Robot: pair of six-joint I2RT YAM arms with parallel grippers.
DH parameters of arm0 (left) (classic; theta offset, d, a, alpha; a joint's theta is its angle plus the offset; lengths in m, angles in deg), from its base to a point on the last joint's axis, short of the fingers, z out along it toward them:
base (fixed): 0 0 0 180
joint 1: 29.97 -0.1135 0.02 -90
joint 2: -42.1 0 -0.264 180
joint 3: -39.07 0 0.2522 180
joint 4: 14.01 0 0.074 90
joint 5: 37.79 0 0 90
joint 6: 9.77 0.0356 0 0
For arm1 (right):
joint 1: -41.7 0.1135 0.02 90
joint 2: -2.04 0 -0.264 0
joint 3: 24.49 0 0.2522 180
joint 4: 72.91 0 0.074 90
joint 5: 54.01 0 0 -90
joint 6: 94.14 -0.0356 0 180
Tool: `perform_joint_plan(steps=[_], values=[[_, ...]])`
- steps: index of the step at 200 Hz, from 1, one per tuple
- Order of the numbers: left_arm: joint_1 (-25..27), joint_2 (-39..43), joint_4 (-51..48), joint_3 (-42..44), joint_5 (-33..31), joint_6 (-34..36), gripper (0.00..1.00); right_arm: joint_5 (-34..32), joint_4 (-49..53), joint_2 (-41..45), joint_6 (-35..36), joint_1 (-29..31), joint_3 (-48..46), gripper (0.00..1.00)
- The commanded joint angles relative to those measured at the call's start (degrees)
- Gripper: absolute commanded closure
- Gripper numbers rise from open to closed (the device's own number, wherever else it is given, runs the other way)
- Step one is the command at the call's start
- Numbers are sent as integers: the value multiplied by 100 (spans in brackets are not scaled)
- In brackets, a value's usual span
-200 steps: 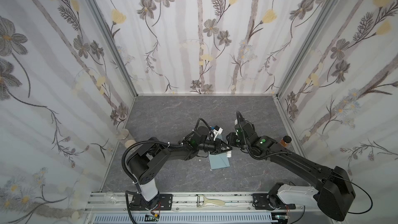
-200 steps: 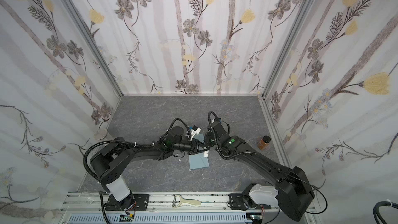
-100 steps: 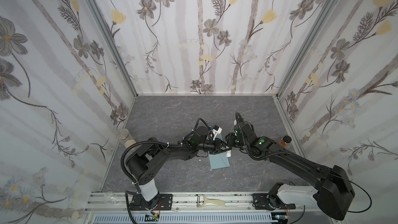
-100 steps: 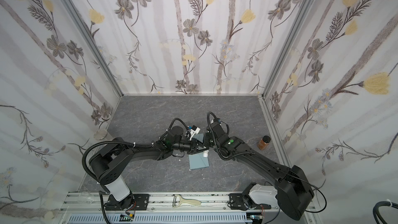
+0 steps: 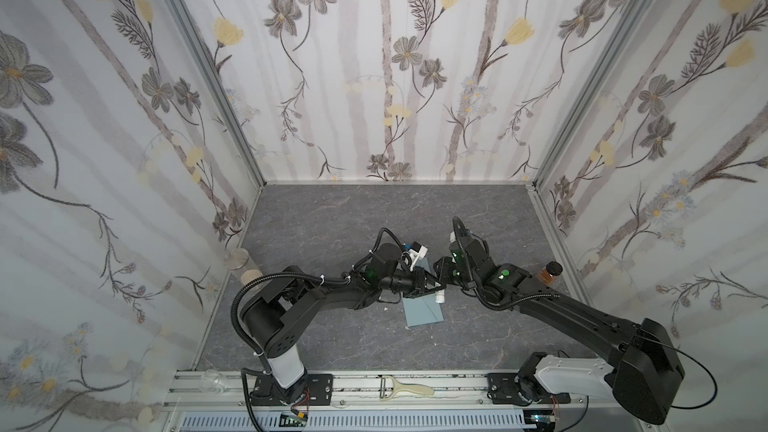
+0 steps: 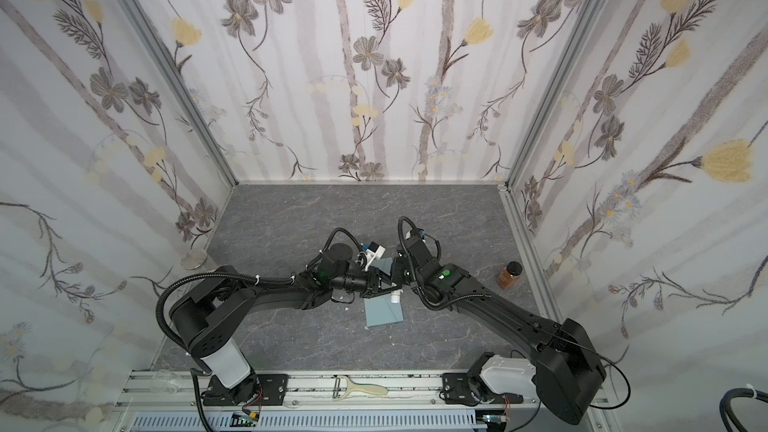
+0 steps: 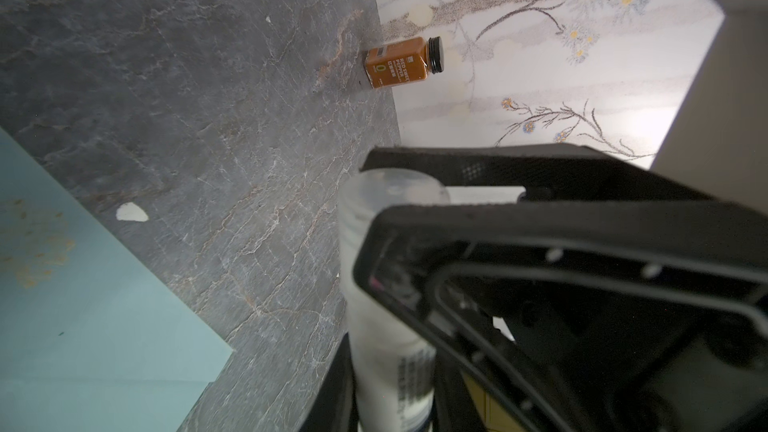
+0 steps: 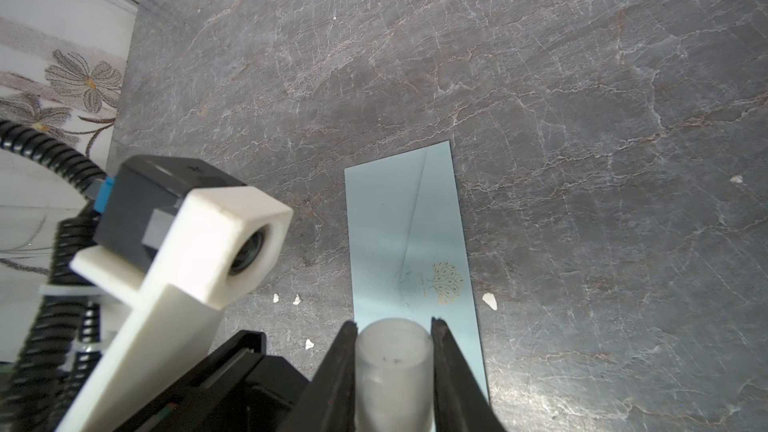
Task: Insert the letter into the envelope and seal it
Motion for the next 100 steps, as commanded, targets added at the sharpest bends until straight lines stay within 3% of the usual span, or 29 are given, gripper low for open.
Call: perform_joint_plan(steps=[1,100], values=[[-39,79,291,19,-142,4,100,-7,28,-6,-76,33,14,70],[-97,170,290,77,-227,3,100,37,-16,-59,-136,147,-26,71]])
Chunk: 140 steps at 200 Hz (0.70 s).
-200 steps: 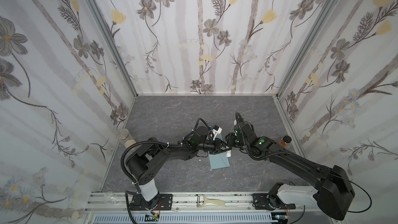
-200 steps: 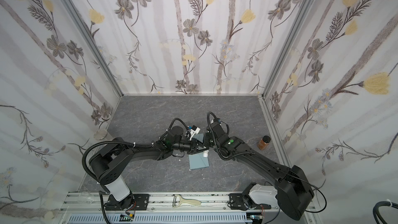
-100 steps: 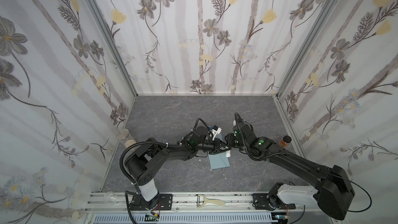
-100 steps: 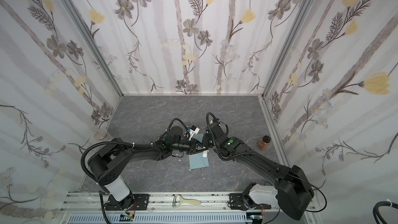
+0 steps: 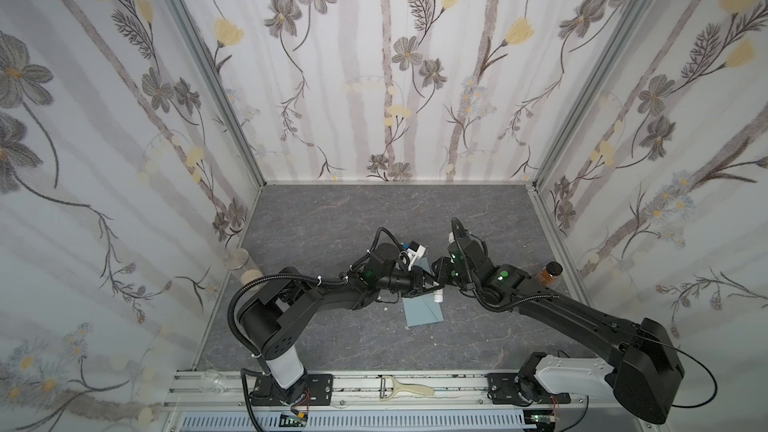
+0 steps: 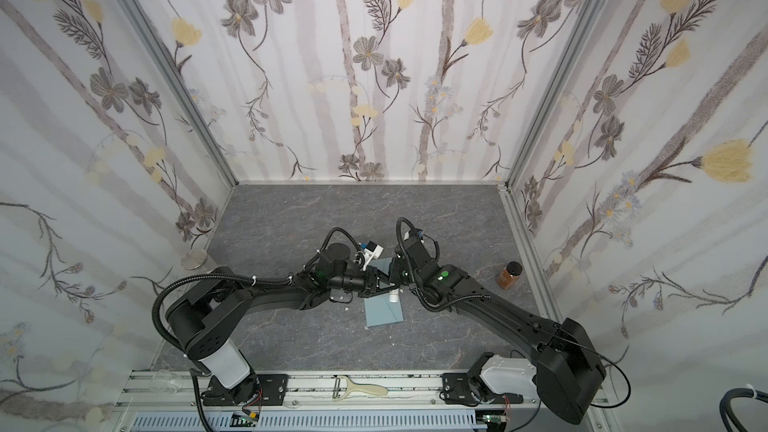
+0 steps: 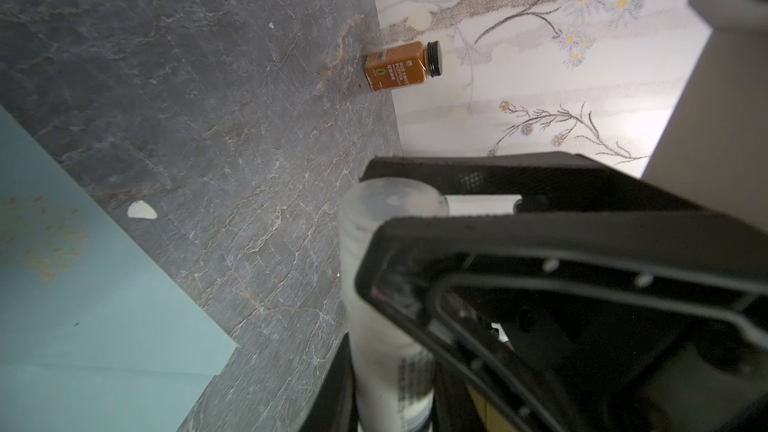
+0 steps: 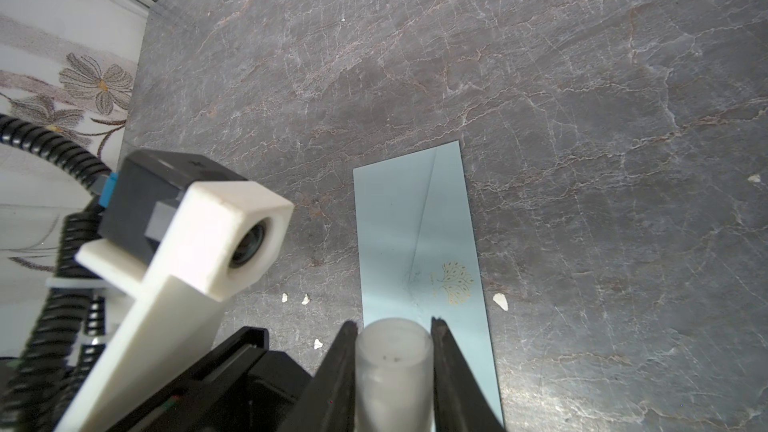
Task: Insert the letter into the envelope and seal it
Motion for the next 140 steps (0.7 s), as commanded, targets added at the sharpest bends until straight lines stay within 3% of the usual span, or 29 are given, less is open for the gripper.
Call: perform_joint_plan(steps=[1,140], values=[[-40,74,314,15,-221,3,100,77,48,-48,-58,48,-24,71],[-63,134,315,109,-139,3,100,43,-45,-81,-85,106,51,67]])
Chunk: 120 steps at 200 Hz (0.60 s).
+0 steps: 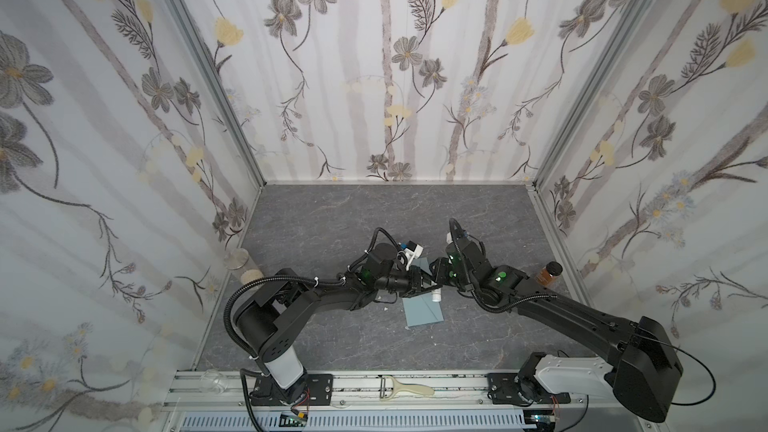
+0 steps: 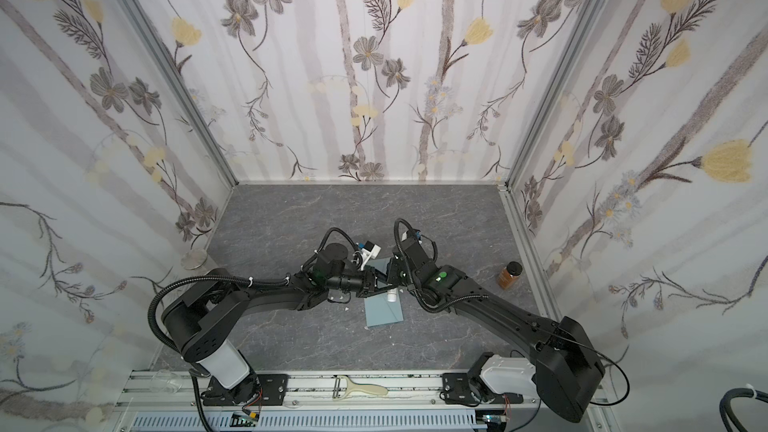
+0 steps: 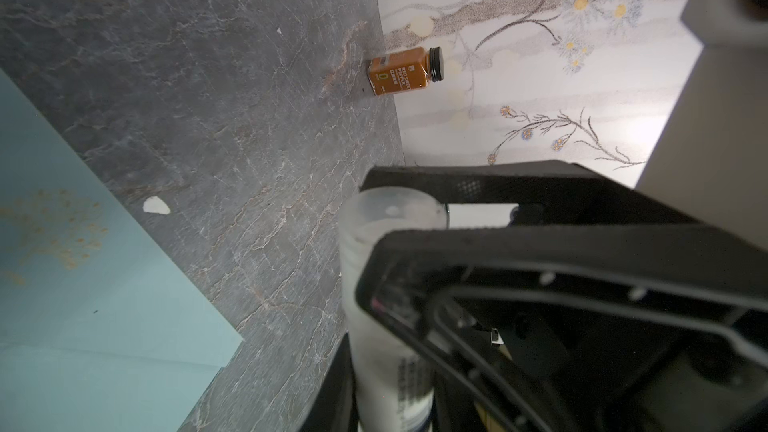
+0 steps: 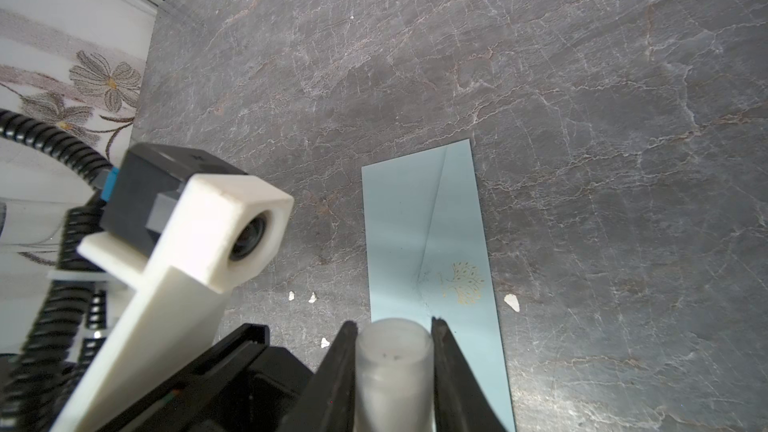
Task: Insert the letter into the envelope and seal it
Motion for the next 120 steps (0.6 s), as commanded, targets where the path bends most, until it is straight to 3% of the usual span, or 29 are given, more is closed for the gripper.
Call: perform_joint_plan(steps=[1,120], values=[[-19,21,351,15,-90,3,100,53,36,-41,-39,12,51,67],[1,30,351,60,-39,12,100,-92,53,-67,75,-56,344,50]])
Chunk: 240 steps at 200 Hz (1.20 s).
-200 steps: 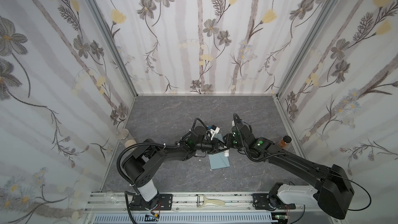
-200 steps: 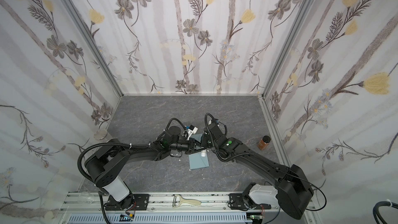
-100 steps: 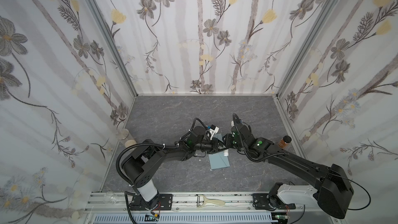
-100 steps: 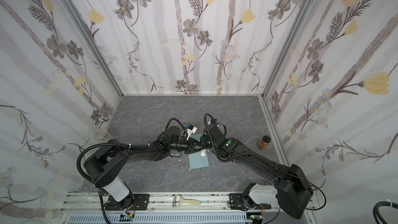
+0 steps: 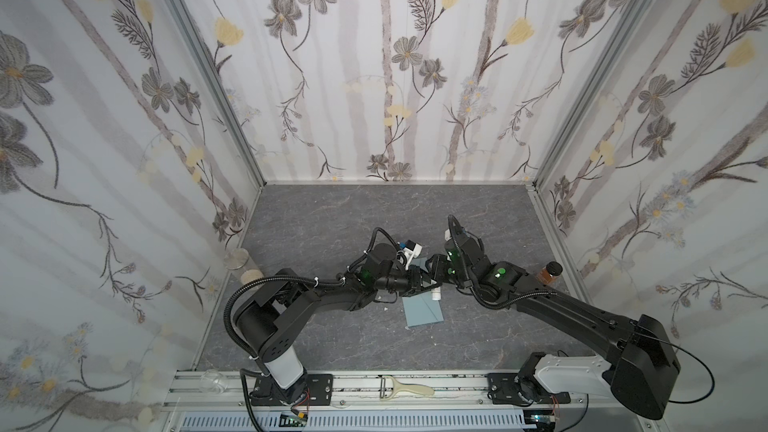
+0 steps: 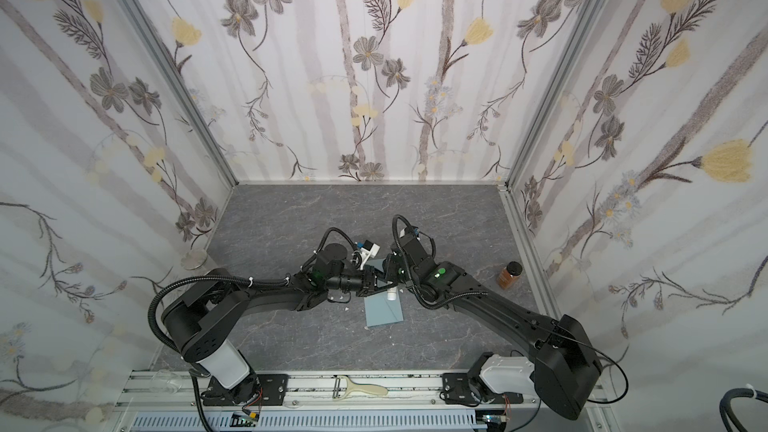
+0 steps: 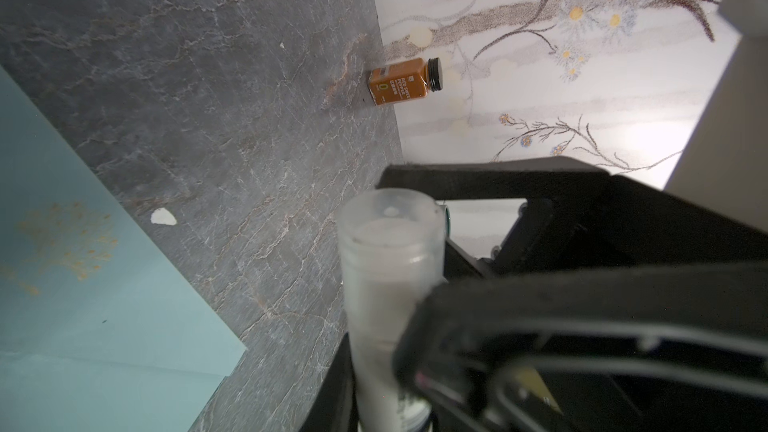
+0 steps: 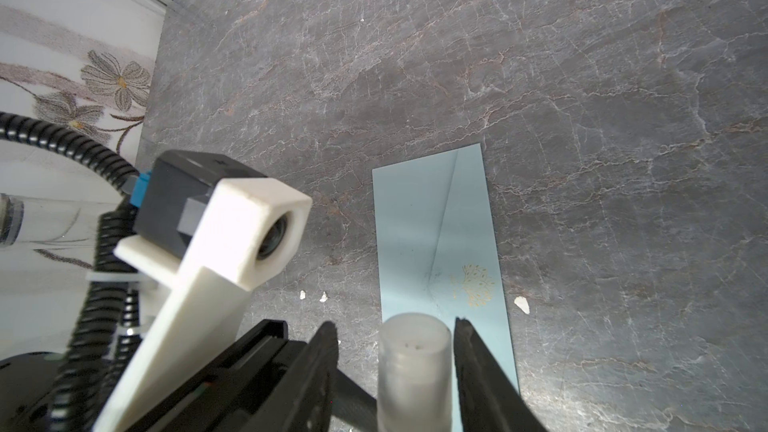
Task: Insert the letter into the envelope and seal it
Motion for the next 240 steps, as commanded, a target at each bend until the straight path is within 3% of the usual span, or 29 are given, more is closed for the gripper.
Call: perform_joint_plan(steps=[1,84,133,173,203,214,240], values=[[-6,31,235,10,43,9,100,-125,-82,18,71,-29,62,50],[14,103,231,95,25,-8,100,-93,-57,168,327,-435,294,47],[12,206,227,230,27,-16,100,362,15,498,797,-1061,319,49],[27,338,227,399,29,1,100,1129,238,314,1514,-1693,611,68],[55,418,213,561,43,36,100,1412,711,-173,2002,-1833,1106,95],[56,426,204,596,37,57,100,1535,722,-308,2084,-1838,1164,100],[73,442,200,594,4,105,100,1872,689,-563,2165,-1822,1186,100]])
